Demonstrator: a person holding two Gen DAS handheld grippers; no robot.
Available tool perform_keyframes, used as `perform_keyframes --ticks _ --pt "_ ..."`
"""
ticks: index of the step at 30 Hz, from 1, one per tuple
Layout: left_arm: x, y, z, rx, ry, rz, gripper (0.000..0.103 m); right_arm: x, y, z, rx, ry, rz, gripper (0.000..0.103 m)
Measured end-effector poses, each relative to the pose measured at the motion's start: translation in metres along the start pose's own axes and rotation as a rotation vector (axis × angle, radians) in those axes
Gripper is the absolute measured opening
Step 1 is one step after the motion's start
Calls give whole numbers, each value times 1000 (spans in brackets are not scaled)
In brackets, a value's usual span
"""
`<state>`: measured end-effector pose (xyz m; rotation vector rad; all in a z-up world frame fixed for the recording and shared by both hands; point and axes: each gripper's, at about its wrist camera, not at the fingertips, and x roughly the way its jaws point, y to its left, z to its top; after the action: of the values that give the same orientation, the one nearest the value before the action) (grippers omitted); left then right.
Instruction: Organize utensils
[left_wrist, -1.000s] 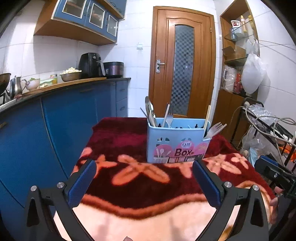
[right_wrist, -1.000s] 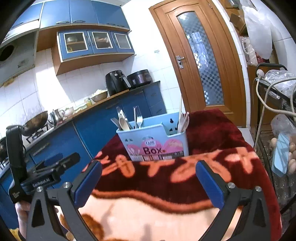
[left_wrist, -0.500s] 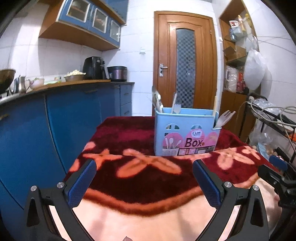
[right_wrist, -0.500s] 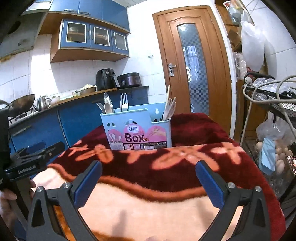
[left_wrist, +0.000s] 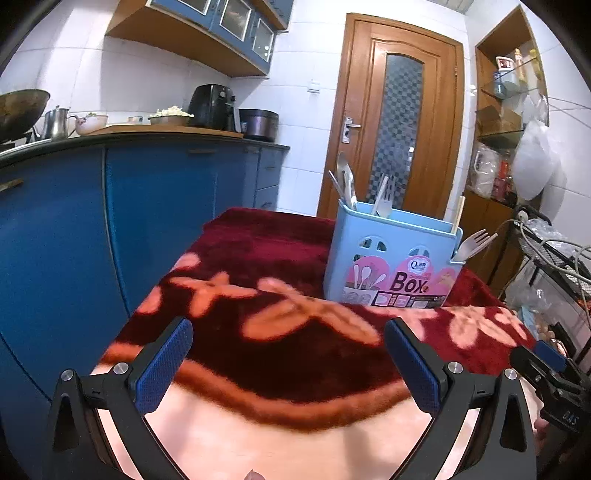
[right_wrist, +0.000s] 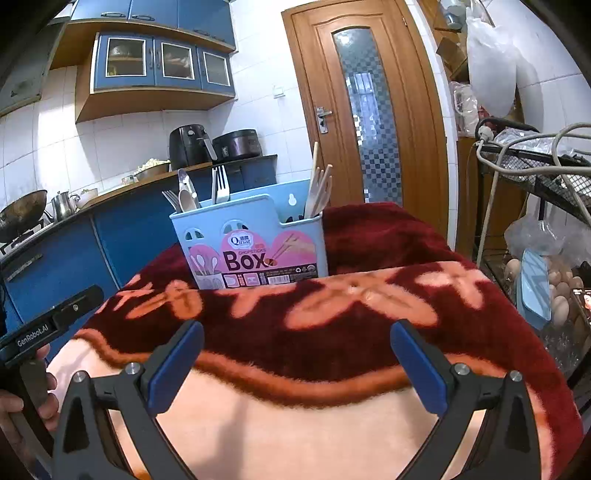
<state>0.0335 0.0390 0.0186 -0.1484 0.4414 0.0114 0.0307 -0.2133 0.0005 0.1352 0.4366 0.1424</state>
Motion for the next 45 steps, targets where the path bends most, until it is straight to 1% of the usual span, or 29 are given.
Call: perform_keyframes --ticks 5,19,45 --pt "2 0 0 3 8 -4 103 -1 5 0 -24 -8 -14 103" --pt "1 -3 0 16 5 4 103 -2 6 0 -27 -10 -11 103" --pt "0 -3 0 11 2 4 103 -2 6 0 -28 -10 -11 103"
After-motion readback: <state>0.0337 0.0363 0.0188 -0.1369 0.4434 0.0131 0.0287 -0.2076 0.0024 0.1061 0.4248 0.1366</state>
